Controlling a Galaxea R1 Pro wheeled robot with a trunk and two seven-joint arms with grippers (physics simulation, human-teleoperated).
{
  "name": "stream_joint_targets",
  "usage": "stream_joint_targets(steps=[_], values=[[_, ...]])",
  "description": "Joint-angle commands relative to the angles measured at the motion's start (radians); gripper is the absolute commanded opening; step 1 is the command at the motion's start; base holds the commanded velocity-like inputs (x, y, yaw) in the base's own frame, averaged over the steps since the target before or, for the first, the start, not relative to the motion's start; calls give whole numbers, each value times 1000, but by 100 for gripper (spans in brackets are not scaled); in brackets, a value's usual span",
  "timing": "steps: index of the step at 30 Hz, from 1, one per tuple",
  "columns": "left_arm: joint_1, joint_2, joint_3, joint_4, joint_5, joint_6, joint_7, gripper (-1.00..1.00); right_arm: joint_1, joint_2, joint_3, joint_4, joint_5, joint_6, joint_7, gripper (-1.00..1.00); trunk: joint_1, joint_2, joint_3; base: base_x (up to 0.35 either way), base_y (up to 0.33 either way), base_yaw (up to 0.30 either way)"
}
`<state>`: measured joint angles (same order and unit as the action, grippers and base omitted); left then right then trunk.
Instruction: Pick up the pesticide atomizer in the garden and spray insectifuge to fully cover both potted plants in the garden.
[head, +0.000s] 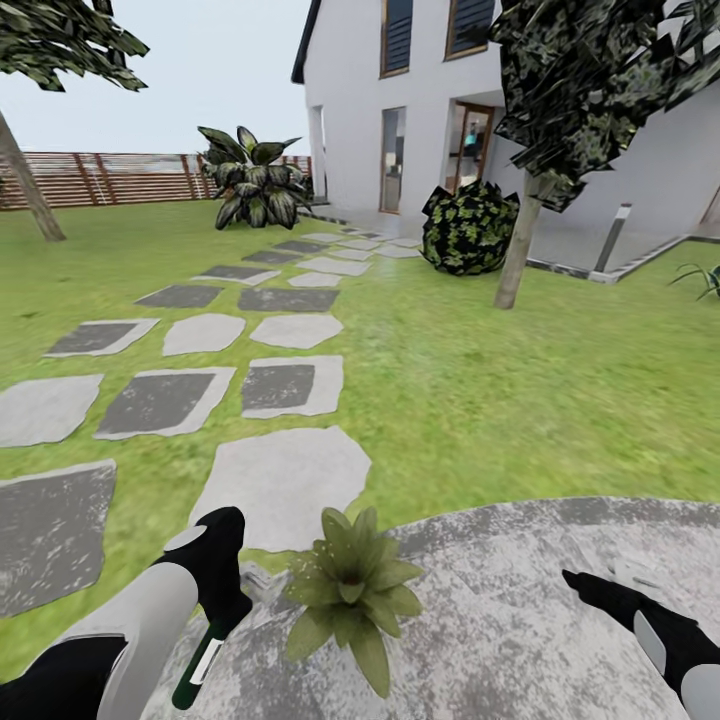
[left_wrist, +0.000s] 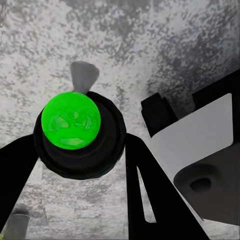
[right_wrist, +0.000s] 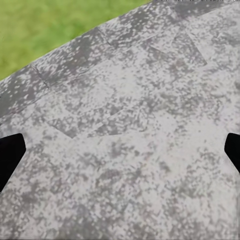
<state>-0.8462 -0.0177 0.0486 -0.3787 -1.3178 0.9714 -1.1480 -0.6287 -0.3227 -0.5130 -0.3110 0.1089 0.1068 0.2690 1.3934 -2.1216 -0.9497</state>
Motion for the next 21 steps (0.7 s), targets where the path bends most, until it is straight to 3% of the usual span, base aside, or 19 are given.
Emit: stream_joint_targets(steps=[1,12,21], values=[[-1,-1,5,-1,-11,6,-9,-100,0,0,-9,-2,11,5,7,100,0,0,-1,-112,-157,230],[-1,-1,5,0,-11,6,-9,-100,0,0,-9,-2,10,5,7,100,0,0,-6,-26,-42,206],[-1,-2,5,0,-11,6,-9,-100,0,0,-9,-2,10,5,7,100,0,0,-6,0,-284,100]])
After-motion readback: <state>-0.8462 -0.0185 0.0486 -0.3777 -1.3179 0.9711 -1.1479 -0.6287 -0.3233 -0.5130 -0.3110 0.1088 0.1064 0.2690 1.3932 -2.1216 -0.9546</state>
